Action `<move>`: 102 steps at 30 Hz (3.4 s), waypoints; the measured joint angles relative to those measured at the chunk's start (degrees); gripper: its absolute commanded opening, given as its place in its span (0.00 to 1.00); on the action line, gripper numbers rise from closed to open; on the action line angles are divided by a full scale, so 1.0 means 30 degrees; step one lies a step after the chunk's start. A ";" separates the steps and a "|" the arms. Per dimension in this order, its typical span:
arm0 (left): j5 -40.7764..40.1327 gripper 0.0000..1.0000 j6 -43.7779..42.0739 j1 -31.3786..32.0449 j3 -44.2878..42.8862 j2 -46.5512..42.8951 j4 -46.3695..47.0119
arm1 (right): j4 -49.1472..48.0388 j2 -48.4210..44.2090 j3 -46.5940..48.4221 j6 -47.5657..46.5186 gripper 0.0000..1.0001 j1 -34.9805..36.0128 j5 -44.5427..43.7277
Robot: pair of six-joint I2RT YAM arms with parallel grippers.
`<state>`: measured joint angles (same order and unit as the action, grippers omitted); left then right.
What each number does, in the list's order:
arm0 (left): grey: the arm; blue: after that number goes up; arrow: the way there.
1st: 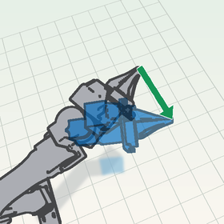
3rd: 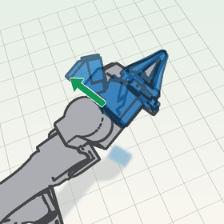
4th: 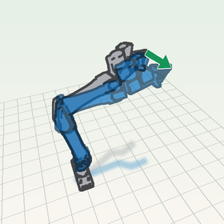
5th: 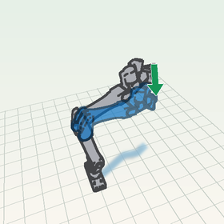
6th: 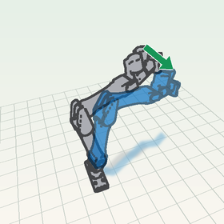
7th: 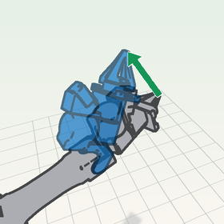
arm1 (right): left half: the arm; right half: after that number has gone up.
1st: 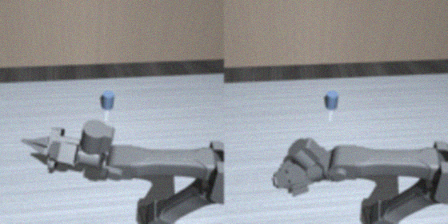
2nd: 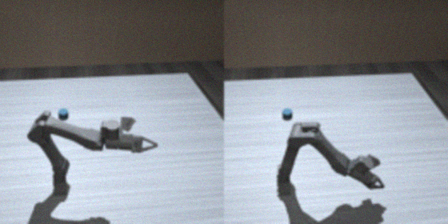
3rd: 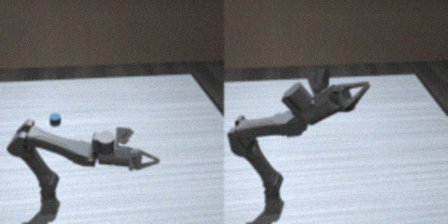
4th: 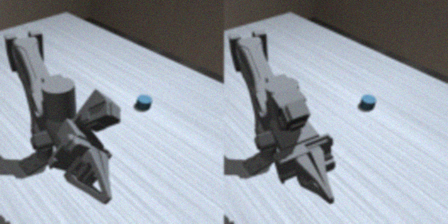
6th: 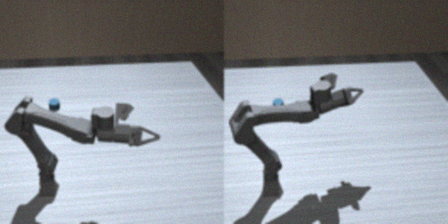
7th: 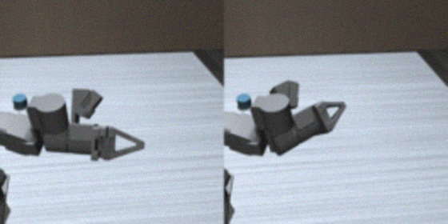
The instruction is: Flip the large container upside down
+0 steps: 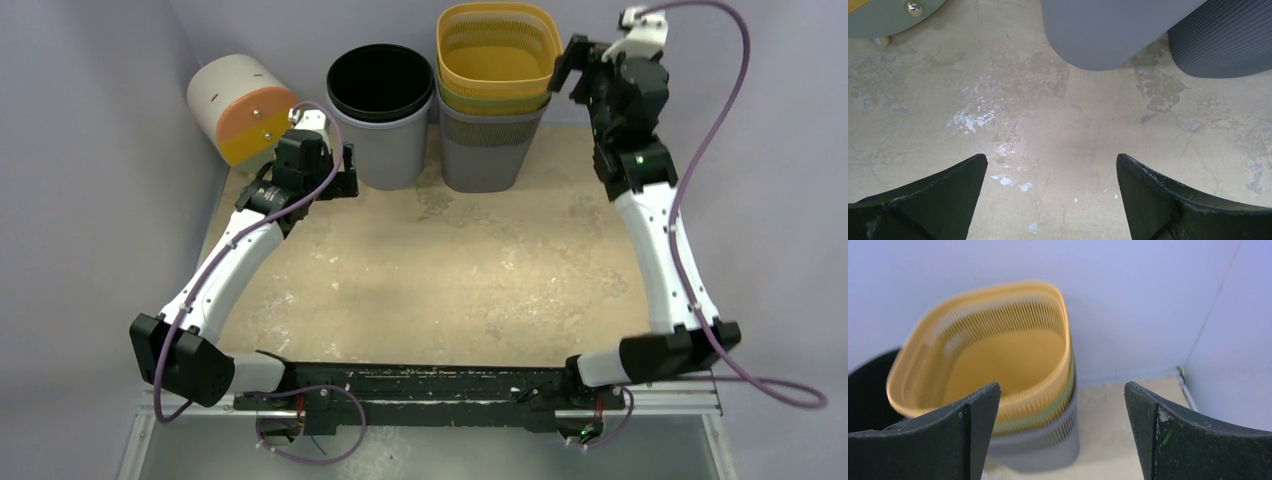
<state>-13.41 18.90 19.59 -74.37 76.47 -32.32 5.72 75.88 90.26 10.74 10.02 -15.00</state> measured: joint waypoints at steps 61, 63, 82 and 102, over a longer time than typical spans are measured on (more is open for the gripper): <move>0.0918 0.97 -0.0364 0.0000 0.1668 -0.1588 -0.0066 | 0.9566 1.3675 1.7121 0.1443 0.50 -0.2186 0.4371; 0.0911 0.97 -0.0364 0.0000 0.1800 -0.1668 -0.0029 | 0.9530 1.3733 1.6990 0.1530 0.45 -0.2157 0.4437; 0.0911 0.97 -0.0364 0.0000 0.1945 -0.1923 -0.0044 | 0.8378 1.3027 1.5511 0.1494 0.00 -0.2120 0.4044; 0.0918 0.97 -0.0299 0.0000 0.2266 -0.1953 -0.0036 | 0.9865 0.9304 1.4251 0.1945 0.00 -0.1931 0.5464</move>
<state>-10.66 18.00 19.59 -67.57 70.61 -32.42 35.31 103.79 133.01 16.58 4.23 1.39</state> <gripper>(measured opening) 0.971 0.049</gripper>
